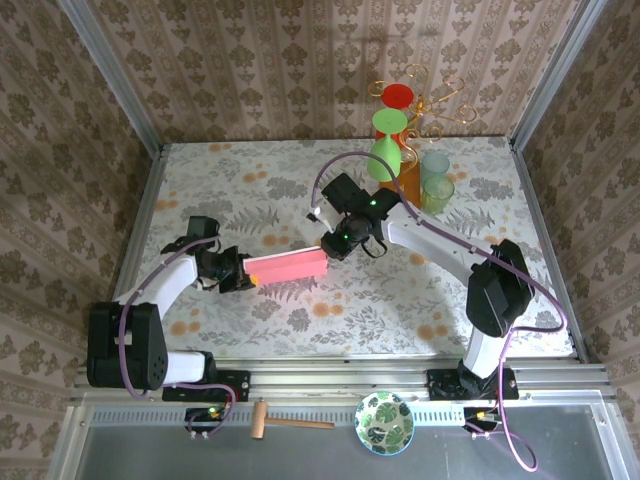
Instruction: Fold the paper box
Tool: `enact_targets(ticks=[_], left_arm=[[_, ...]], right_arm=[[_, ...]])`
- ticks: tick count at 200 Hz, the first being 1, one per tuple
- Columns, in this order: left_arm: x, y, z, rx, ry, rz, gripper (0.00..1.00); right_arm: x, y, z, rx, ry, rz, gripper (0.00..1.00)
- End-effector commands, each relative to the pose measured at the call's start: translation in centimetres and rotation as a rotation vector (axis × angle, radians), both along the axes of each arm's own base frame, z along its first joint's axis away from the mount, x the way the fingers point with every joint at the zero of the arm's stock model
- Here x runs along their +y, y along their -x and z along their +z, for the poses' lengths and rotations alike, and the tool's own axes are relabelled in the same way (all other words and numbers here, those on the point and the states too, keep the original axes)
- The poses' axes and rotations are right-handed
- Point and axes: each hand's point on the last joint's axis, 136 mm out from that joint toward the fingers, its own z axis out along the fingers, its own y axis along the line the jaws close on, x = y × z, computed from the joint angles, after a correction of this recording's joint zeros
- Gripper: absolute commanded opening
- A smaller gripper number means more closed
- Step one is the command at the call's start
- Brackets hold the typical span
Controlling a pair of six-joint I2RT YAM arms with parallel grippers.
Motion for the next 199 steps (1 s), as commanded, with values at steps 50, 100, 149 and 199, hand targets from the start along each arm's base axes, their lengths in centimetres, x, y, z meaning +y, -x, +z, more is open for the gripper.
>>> enact_targets(ticks=[50, 100, 149, 199], left_arm=[[1.5, 0.0, -1.5, 0.035, -0.085, 0.023, 0.18], [1.2, -0.3, -1.7, 0.033, -0.066, 0.048, 0.18], [1.1, -0.6, -1.9, 0.037, -0.057, 0.074, 0.18], [0.8, -1.1, -2.0, 0.034, -0.036, 0.085, 0.21]], right_arm=[[0.0, 0.0, 0.4, 0.027, -0.019, -0.044, 0.01], [-0.1, -0.1, 0.8, 0.061, -0.025, -0.183, 0.0], [-0.4, -0.5, 1.1, 0.097, -0.042, -0.386, 0.0], [-0.1, -0.5, 0.4, 0.04, -0.016, -0.435, 0.0]])
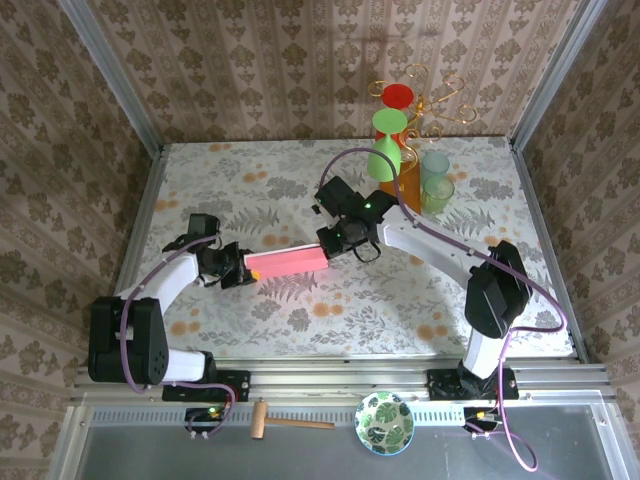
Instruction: Fold the paper box
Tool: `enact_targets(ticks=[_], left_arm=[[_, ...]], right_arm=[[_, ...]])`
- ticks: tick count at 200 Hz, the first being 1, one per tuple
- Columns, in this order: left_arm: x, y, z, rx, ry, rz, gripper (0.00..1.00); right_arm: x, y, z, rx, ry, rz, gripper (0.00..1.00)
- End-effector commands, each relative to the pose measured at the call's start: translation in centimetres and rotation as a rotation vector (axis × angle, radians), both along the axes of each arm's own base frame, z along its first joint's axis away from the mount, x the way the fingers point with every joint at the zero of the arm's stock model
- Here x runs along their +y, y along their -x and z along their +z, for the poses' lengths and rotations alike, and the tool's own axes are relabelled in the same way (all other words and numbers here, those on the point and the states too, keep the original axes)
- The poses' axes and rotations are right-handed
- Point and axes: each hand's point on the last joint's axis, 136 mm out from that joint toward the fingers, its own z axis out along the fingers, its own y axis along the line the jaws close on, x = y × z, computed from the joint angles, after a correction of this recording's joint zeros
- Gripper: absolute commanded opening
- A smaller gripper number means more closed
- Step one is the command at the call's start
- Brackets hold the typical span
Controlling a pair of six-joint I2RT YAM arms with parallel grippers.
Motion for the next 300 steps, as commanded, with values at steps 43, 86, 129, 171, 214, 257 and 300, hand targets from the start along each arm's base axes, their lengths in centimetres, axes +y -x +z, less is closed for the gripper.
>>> enact_targets(ticks=[43, 86, 129, 171, 214, 257, 300], left_arm=[[0.9, -0.4, -1.7, 0.023, -0.017, 0.075, 0.44], [1.0, -0.8, -1.9, -0.003, 0.006, 0.085, 0.46], [2.4, -1.9, -0.3, -0.103, -0.028, 0.063, 0.56], [4.7, -1.1, 2.7, -0.209, -0.23, -0.153, 0.63], [8.7, -0.8, 7.9, -0.449, -0.668, -0.647, 0.56], [5.7, -2.0, 12.1, -0.912, -0.854, -1.265, 0.41], [3.0, -4.8, 14.1, -1.145, -0.838, -1.414, 0.45]], right_arm=[[-0.2, -1.2, -0.3, -0.034, 0.026, -0.113, 0.0], [-0.2, -1.7, -1.1, -0.012, 0.05, -0.164, 0.0], [0.0, -2.1, -1.3, 0.0, 0.071, -0.168, 0.0], [0.0, -2.2, -1.1, -0.001, 0.089, -0.159, 0.0], [0.0, -2.3, -0.8, -0.003, 0.098, -0.125, 0.0], [0.0, -2.4, -0.4, 0.011, 0.098, -0.083, 0.0], [-0.2, -2.9, -0.6, 0.039, 0.104, -0.054, 0.0]])
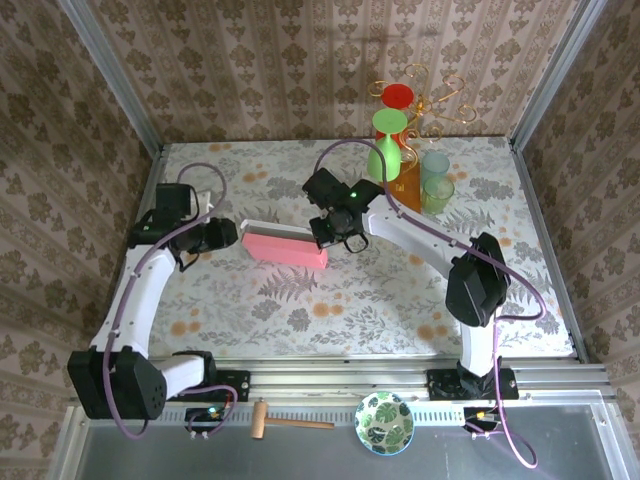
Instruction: Fold the paper box
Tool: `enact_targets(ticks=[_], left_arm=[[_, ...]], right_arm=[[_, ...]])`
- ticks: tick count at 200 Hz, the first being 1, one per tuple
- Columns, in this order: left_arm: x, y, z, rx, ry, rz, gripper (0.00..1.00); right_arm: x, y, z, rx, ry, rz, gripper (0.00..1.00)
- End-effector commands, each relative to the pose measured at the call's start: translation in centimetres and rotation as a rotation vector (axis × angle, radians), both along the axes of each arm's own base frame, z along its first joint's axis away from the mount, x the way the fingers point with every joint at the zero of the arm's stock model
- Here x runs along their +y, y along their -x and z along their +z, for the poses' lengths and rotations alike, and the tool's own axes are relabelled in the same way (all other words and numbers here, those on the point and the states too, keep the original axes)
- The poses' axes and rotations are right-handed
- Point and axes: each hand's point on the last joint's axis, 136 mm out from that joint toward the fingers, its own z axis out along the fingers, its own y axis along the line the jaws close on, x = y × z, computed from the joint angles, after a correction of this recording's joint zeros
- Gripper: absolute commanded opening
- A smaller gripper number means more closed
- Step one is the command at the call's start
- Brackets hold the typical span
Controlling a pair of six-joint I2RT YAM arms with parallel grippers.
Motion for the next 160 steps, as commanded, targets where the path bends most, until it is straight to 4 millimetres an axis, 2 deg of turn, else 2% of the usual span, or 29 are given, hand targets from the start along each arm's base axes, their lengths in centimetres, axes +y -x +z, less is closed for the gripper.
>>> enact_targets(ticks=[1, 23, 40, 58, 64, 73, 83, 100, 108, 111, 116, 118, 145, 160], left_arm=[[-1.5, -1.6, 1.7, -0.127, -0.047, -0.229, 0.45], [-2.7, -2.1, 2.8, -0.171, 0.001, -0.261, 0.49], [-1.9, -1.9, 2.8, -0.173, 0.017, -0.168, 0.57], [1.4, -2.1, 2.1, -0.07, 0.072, 0.191, 0.6], [2.0, -1.7, 1.9, -0.013, 0.131, 0.313, 0.59], [2.1, -1.2, 1.9, 0.059, 0.216, 0.436, 0.6], [2.3, -0.4, 1.7, 0.131, 0.304, 0.605, 0.66], [2.2, 0.7, 0.4, 0.243, 0.481, 0.852, 0.71], [2.1, 0.8, -0.4, 0.294, 0.562, 0.937, 0.77], [2.1, 0.8, -0.7, 0.316, 0.588, 0.966, 0.84], [2.1, 0.6, -1.2, 0.348, 0.626, 0.999, 0.98], [2.0, 0.5, -1.3, 0.36, 0.642, 1.007, 0.99], [1.8, -1.6, -3.7, 0.544, 0.756, 1.092, 1.0], [2.0, -2.8, -4.0, 0.597, 0.784, 1.121, 1.0]], right_arm=[[-0.4, 0.1, -0.7, 0.049, 0.028, 0.034, 0.0], [-0.2, 0.1, -0.9, 0.057, 0.025, 0.038, 0.0], [-0.2, 0.2, -0.9, 0.056, 0.022, 0.033, 0.0], [-0.3, 0.2, -0.8, 0.05, 0.016, 0.03, 0.0], [-0.2, 0.2, -0.7, 0.047, 0.015, 0.031, 0.0], [-0.3, 0.2, -0.7, 0.046, 0.015, 0.03, 0.0], [-0.2, 0.2, -0.7, 0.045, 0.014, 0.032, 0.0], [-0.2, 0.2, -0.6, 0.042, 0.011, 0.033, 0.0], [-0.1, 0.2, -0.6, 0.039, 0.01, 0.036, 0.0], [-0.1, 0.2, -0.6, 0.039, 0.011, 0.035, 0.0], [-0.1, 0.2, -0.6, 0.037, 0.012, 0.037, 0.0], [-0.1, 0.2, -0.5, 0.034, 0.012, 0.038, 0.0], [0.0, 0.1, -0.6, 0.035, 0.015, 0.041, 0.0], [-0.2, 0.1, -0.5, 0.031, 0.019, 0.041, 0.0]])
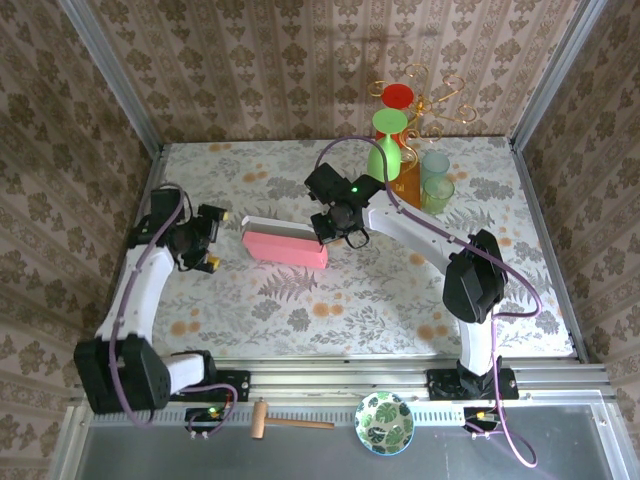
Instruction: Fold the paper box
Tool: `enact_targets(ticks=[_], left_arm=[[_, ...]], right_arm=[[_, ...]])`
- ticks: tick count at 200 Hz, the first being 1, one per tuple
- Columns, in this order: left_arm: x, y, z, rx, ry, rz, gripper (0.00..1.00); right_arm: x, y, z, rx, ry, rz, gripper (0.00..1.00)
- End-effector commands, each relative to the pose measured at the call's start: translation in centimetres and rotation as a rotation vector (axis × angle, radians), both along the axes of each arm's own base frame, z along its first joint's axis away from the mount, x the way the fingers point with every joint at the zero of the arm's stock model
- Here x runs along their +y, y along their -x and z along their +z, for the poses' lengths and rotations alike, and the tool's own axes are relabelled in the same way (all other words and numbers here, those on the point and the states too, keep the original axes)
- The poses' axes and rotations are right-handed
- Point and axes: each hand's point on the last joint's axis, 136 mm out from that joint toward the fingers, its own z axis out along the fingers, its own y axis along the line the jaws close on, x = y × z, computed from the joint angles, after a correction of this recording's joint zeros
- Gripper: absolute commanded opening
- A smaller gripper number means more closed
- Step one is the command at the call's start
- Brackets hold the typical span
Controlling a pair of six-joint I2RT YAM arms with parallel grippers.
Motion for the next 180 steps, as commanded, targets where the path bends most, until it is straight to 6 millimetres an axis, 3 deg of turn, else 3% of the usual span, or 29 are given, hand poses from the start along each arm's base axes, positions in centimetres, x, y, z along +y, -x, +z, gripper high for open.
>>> enact_targets(ticks=[1, 37, 58, 94, 140, 165, 180], left_arm=[[-0.6, -1.7, -0.3, 0.11, 0.202, 0.147, 1.0], [-1.4, -3.6, -0.3, 0.207, 0.255, 0.119, 1.0], [-2.9, -4.3, -0.6, 0.224, 0.306, 0.1, 1.0], [-5.4, -3.6, -1.6, 0.273, 0.317, 0.019, 1.0], [-6.5, -3.2, -2.8, 0.281, 0.329, -0.011, 1.0], [-7.1, -3.2, -3.6, 0.281, 0.34, -0.024, 0.94], [-7.1, -2.9, -4.0, 0.277, 0.338, -0.016, 0.85]], right_arm=[[-0.1, 0.7, -0.4, 0.024, 0.019, 0.022, 0.0], [-0.3, 0.7, -0.5, 0.022, 0.032, 0.026, 0.0], [-0.4, 0.8, -0.6, 0.026, 0.033, 0.025, 0.0], [-0.3, 0.7, -0.7, 0.027, 0.031, 0.023, 0.0], [-0.2, 0.6, -0.7, 0.025, 0.032, 0.024, 0.0], [-0.3, 0.6, -0.8, 0.026, 0.036, 0.023, 0.0], [-0.2, 0.6, -0.7, 0.023, 0.032, 0.023, 0.0]])
